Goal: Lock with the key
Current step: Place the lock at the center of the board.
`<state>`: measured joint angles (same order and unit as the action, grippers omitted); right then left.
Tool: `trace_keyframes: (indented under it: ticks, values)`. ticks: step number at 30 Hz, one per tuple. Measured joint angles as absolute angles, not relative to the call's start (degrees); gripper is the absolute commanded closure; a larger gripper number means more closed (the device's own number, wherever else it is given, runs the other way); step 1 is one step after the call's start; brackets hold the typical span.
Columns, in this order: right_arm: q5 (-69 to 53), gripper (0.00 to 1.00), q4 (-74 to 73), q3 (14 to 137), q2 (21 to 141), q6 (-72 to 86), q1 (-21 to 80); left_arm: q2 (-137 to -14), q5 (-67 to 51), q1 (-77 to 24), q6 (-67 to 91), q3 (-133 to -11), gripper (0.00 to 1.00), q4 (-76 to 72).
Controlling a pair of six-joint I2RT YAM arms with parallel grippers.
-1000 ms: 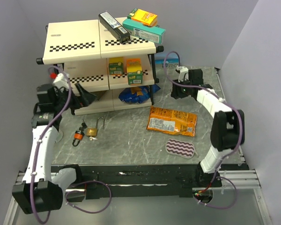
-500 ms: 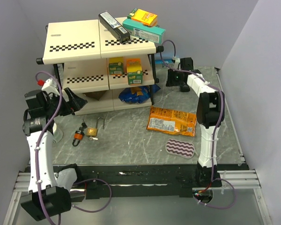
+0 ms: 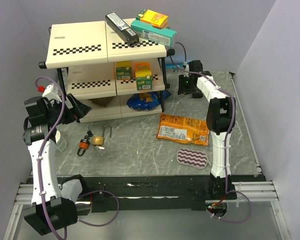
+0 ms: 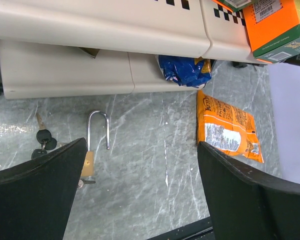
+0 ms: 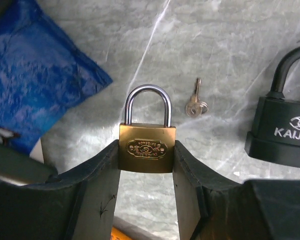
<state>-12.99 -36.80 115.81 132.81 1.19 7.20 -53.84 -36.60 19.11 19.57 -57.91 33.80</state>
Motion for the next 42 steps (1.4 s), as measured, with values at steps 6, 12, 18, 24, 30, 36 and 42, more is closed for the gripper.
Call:
trace_keyframes:
  ticks: [6, 12, 18, 24, 30, 36, 42]
  values:
    - [-10.39, 0.98, -40.29, 119.96, 136.05, 4.27, 8.64, -53.84, -36.73, 19.18, 19.55, -57.89, 0.04, 33.82]
    - [-9.41, 0.91, -41.80, 120.01, 136.16, 6.74, 9.02, -53.71, -36.75, 19.33, 19.27, -57.76, 0.04, 33.98]
    - [-8.84, 0.88, -41.93, 120.01, 136.46, 8.60, 9.19, -53.34, -36.75, 19.31, 19.09, -57.76, 0.04, 34.52]
    - [-8.32, 0.75, -41.95, 120.86, 138.43, 9.65, 9.30, -52.60, -36.75, 19.31, 18.72, -57.63, 0.04, 35.03]
    - [-8.19, 0.51, -41.89, 121.78, 139.63, 10.02, 9.39, -52.31, -36.75, 19.31, 18.70, -57.32, 0.04, 35.03]
    - [-8.23, 0.26, -41.87, 121.89, 139.65, 10.39, 9.41, -52.31, -36.75, 19.33, 18.72, -57.10, 0.04, 35.03]
    - [-8.56, 0.17, -41.80, 121.93, 139.65, 10.20, 9.41, -52.31, -37.43, 19.31, 18.37, -57.10, 0.04, 35.42]
